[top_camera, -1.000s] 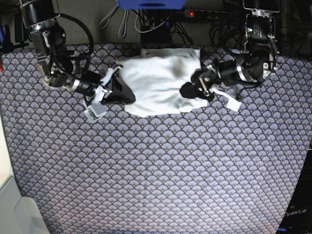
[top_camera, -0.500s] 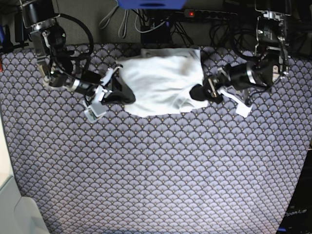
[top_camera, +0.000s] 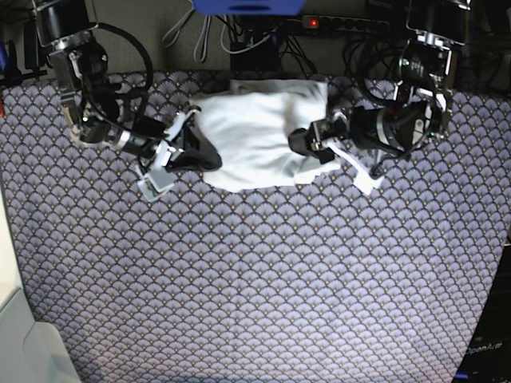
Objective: Fold the T-shirt properly
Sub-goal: 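Grasp opposite edges of the white bundle with both grippers, then hold the bundle with both grippers and tuck its edges inward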
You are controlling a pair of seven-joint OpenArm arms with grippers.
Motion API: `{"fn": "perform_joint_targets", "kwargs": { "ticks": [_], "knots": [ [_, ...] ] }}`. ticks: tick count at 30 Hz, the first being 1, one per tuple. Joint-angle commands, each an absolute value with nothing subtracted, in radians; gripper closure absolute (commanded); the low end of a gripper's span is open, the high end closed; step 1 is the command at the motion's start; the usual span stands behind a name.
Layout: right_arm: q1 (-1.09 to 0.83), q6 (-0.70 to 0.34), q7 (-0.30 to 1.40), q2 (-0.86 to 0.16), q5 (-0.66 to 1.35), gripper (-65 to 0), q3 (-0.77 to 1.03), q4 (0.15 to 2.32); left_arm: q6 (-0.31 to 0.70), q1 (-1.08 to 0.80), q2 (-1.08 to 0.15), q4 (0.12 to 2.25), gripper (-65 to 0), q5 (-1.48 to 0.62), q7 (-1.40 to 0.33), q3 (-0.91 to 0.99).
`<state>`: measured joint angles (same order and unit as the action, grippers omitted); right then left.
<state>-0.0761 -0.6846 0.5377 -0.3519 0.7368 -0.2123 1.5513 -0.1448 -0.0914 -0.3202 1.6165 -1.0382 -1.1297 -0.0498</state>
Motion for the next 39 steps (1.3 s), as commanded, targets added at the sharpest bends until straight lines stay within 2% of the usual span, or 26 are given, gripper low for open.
{"fn": "perform_joint_targets", "kwargs": {
  "ticks": [1, 9, 12, 15, 16, 19, 24, 31, 39],
  "knots": [
    [-0.064, -0.698, 0.513, -0.361, 0.756, 0.0, -0.209, 1.566, -0.142, -0.087, -0.32, 1.626, -44.7, -1.027, -1.132, -0.053],
    [-0.062, -0.698, 0.513, -0.36, 0.756, 0.0, -0.209, 1.566, -0.142, -0.097, -0.321, 1.624, -42.8, -1.02, -1.132, -0.053],
    [-0.062, -0.698, 0.513, -0.36, 0.756, 0.0, -0.209, 1.566, -0.136, -0.097, -0.321, 1.59, -31.6, -1.029, -1.132, -0.053],
    [-0.062, -0.698, 0.513, -0.36, 0.756, 0.0, -0.209, 1.566, -0.133, -0.094, -0.32, 1.529, -11.8, -1.029, -1.132, -0.053],
    [-0.064, -0.698, 0.513, -0.36, 0.756, 0.0, -0.209, 1.566, -0.133, -0.094, -0.32, 1.517, -7.3, -1.029, -1.13, -0.053],
    [-0.064, -0.698, 0.513, -0.36, 0.756, 0.0, -0.208, 1.566, -0.133, -0.091, -0.32, 1.501, 0.0, -1.029, -1.13, -0.053],
    [-0.064, -0.698, 0.513, -0.36, 0.756, 0.0, -0.208, 1.566, -0.134, -0.087, -0.312, 1.518, -0.5, -1.03, -1.125, -0.05],
    [-0.064, -0.698, 0.513, -0.36, 0.756, 0.0, -0.208, 1.566, -0.14, -0.068, -0.3, 1.666, -0.5, -1.021, -1.13, -0.051],
    [-0.064, -0.698, 0.513, -0.36, 0.756, 0.0, -0.208, 1.566, -0.142, -0.058, -0.298, 1.679, -0.5, -1.027, -1.132, -0.051]
  ]
}}
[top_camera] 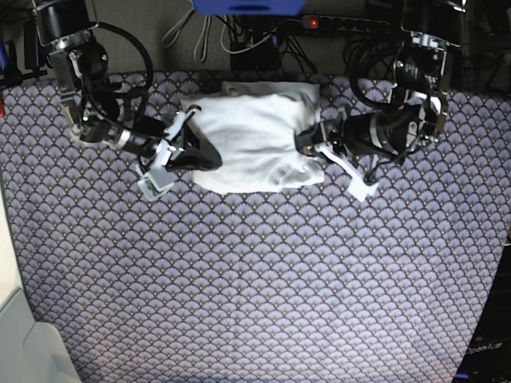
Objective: Fold the T-shirt properly
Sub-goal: 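Hold the bundle with both grippers and tuck its edges inward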
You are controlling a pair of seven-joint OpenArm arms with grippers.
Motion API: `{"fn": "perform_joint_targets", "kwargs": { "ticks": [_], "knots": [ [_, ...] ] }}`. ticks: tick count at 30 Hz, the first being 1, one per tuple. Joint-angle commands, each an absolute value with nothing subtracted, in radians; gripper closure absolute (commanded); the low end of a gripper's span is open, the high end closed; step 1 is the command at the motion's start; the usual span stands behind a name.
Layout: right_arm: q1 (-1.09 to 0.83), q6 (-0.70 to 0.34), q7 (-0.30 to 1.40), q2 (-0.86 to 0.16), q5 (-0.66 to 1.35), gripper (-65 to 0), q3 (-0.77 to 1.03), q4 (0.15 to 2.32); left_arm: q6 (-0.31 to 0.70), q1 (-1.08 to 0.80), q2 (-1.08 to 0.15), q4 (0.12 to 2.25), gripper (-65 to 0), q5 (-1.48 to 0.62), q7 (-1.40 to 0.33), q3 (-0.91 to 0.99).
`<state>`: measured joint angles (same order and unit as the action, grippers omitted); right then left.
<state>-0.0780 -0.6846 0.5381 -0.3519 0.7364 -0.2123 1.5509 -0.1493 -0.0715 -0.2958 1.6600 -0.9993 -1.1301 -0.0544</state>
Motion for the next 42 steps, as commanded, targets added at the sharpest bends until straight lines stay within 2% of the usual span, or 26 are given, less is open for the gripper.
{"fn": "perform_joint_targets", "kwargs": {
  "ticks": [1, 9, 11, 13, 18, 20, 23, 26, 42],
  "knots": [
    [-0.064, -0.698, 0.513, -0.36, 0.756, 0.0, -0.208, 1.566, -0.142, -0.058, -0.298, 1.679, -0.5, -1.027, -1.132, -0.051],
    [-0.064, -0.698, 0.513, -0.36, 0.756, 0.0, -0.208, 1.566, -0.142, -0.085, -0.32, 1.679, -1.3, -1.029, -1.132, -0.047],
    [-0.064, -0.698, 0.513, -0.36, 0.756, 0.0, -0.208, 1.566, -0.14, -0.088, -0.332, 1.679, -5.2, -1.03, -1.132, -0.051],
    [-0.064, -0.698, 0.513, -0.36, 0.756, 0.0, -0.208, 1.566, -0.14, -0.09, -0.338, 1.679, -14.5, -1.03, -1.132, -0.051],
    [-0.064, -0.698, 0.513, -0.36, 0.756, 0.0, -0.208, 1.566, -0.139, -0.111, -0.338, 1.679, -44.1, -1.03, -1.132, -0.042],
    [-0.064, -0.698, 0.513, -0.36, 0.756, 0.0, -0.208, 1.566, -0.139, -0.11, -0.338, 1.679, -51.9, -1.03, -1.132, -0.042],
    [-0.064, -0.698, 0.513, -0.36, 0.756, 0.0, -0.208, 1.566, -0.139, -0.107, -0.337, 1.67, -58.6, -1.03, -1.132, -0.042],
    [-0.061, -0.698, 0.513, -0.36, 0.756, 0.0, -0.208, 1.566, -0.14, -0.107, -0.335, 1.667, -61.3, -1.021, -1.132, -0.042],
    [-0.054, -0.698, 0.513, -0.36, 0.756, 0.0, -0.209, 1.566, -0.142, -0.084, -0.371, 1.699, -61.4, -1.11, -1.208, 0.004]
  ]
}}
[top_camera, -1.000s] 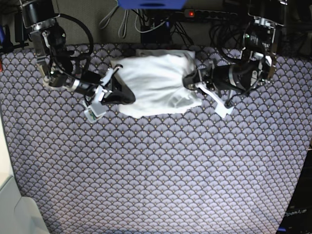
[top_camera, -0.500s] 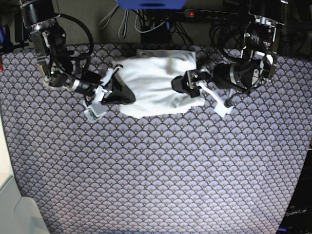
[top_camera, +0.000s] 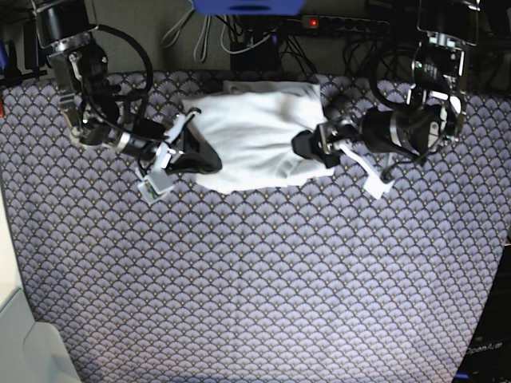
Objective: Fold the T-shirt properly
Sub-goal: 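Hold the bundle with both grippers and tuck its edges inward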
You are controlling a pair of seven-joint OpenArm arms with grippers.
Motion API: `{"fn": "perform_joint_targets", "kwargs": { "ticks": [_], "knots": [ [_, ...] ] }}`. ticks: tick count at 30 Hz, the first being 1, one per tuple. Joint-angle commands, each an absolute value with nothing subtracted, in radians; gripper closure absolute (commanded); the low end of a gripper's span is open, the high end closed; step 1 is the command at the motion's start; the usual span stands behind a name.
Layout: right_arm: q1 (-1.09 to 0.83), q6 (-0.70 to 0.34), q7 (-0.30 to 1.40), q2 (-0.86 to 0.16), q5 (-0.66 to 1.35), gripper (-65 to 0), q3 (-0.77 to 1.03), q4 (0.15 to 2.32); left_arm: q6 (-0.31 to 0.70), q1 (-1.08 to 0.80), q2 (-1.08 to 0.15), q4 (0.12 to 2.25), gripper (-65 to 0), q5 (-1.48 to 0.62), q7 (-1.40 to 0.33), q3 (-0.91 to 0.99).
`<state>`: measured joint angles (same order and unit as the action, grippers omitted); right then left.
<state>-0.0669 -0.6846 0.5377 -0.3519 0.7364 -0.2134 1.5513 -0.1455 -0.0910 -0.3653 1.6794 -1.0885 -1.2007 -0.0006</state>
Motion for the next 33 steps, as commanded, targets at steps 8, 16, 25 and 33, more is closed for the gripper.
{"fn": "perform_joint_targets", "kwargs": {
  "ticks": [8, 16, 25, 33],
  "knots": [
    [-0.054, -0.698, 0.513, -0.36, 0.754, 0.0, -0.209, 1.564, -0.142, -0.082, -0.371, 1.689, -61.4, -1.102, -1.208, 0.005],
    [-0.053, -0.698, 0.513, -0.36, 0.754, 0.0, -0.209, 1.564, -0.142, -0.088, -0.392, 1.685, -61.4, -1.053, -1.21, 0.005],
    [-0.053, -0.698, 0.513, -0.36, 0.754, 0.0, -0.209, 1.564, -0.142, -0.062, -0.39, 1.583, -61.5, -1.035, -1.199, -0.058],
    [-0.053, -0.698, 0.513, -0.36, 0.754, 0.0, -0.211, 1.564, -0.142, -0.031, -0.332, 1.57, -61.5, -1.035, -1.199, -0.114]
  ]
}}
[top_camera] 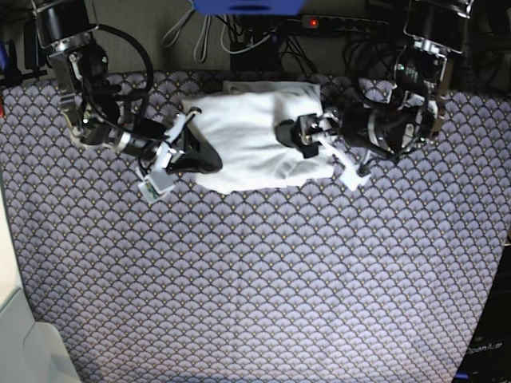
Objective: Fold the T-shirt properly
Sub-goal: 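Hold the bundle with both grippers and tuck its edges inward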
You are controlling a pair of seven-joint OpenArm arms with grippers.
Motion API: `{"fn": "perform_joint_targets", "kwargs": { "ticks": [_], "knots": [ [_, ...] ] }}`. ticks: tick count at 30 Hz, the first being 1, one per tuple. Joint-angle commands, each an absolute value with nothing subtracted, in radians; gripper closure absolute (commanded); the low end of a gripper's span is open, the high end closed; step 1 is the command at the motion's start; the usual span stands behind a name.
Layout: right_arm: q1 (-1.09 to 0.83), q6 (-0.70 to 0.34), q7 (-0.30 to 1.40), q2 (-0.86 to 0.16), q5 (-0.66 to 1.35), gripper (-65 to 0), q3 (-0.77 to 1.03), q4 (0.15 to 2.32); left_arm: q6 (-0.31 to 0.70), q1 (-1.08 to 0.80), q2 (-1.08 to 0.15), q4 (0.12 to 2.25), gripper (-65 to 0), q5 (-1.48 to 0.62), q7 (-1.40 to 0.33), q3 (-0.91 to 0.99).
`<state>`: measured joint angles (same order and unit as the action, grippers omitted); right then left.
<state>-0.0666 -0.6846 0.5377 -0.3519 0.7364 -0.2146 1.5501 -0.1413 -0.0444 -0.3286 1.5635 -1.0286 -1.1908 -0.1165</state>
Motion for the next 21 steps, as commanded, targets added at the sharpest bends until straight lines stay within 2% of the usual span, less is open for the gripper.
{"fn": "perform_joint_targets", "kwargs": {
  "ticks": [1, 17, 19, 21],
  "knots": [
    [-0.053, -0.698, 0.513, -0.36, 0.754, 0.0, -0.211, 1.564, -0.142, -0.028, -0.328, 1.57, -61.5, -1.035, -1.201, -0.116],
    [-0.054, -0.698, 0.513, -0.36, 0.754, 0.0, -0.211, 1.564, -0.133, -0.022, -0.26, 1.477, -61.1, -1.033, -1.198, -0.116],
    [-0.054, -0.698, 0.513, -0.36, 0.754, 0.0, -0.211, 1.564, -0.133, -0.022, -0.262, 1.468, -57.6, -1.033, -1.198, -0.116],
    [-0.054, -0.698, 0.513, -0.36, 0.754, 0.0, -0.211, 1.564, -0.131, -0.022, -0.262, 1.452, -48.8, -1.033, -1.198, -0.116]
  ]
}}
